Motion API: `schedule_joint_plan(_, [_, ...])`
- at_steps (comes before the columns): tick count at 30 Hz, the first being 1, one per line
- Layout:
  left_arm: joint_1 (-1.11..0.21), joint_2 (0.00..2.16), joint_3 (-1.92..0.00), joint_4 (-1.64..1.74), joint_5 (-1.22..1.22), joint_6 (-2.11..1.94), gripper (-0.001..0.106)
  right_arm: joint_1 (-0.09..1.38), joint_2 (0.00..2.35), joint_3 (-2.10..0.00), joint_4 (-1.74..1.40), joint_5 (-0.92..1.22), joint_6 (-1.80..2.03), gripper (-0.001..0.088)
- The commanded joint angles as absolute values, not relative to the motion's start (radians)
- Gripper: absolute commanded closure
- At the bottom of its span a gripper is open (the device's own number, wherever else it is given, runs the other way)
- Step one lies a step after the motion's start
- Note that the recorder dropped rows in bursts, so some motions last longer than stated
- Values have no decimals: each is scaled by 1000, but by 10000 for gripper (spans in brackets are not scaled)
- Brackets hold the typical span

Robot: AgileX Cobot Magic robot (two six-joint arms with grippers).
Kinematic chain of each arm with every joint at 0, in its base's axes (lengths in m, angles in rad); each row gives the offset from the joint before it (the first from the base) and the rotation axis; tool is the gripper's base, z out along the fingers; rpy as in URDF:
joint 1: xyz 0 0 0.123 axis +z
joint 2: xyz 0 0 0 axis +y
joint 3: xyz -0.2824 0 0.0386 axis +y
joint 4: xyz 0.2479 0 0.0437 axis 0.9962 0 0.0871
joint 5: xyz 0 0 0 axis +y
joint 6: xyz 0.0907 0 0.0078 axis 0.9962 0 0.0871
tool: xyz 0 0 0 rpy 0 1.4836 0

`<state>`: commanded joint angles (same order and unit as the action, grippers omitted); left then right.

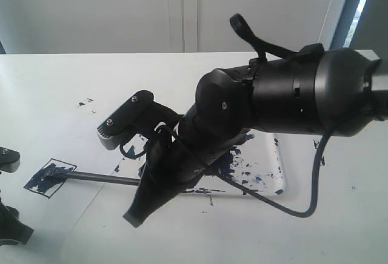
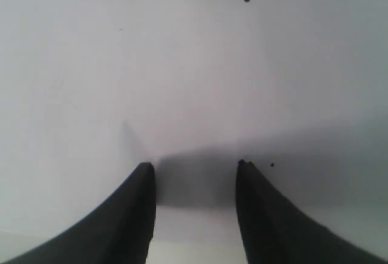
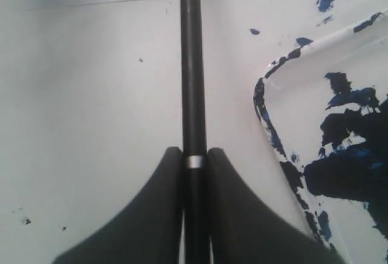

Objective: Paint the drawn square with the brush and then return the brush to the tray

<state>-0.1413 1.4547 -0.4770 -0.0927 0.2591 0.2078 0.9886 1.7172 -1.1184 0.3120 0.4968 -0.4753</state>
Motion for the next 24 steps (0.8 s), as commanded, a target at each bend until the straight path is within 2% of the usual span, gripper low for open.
schedule_joint_plan(24, [-141, 1455, -477, -93, 259, 208, 575, 985, 1733, -1120, 183, 504, -409, 868])
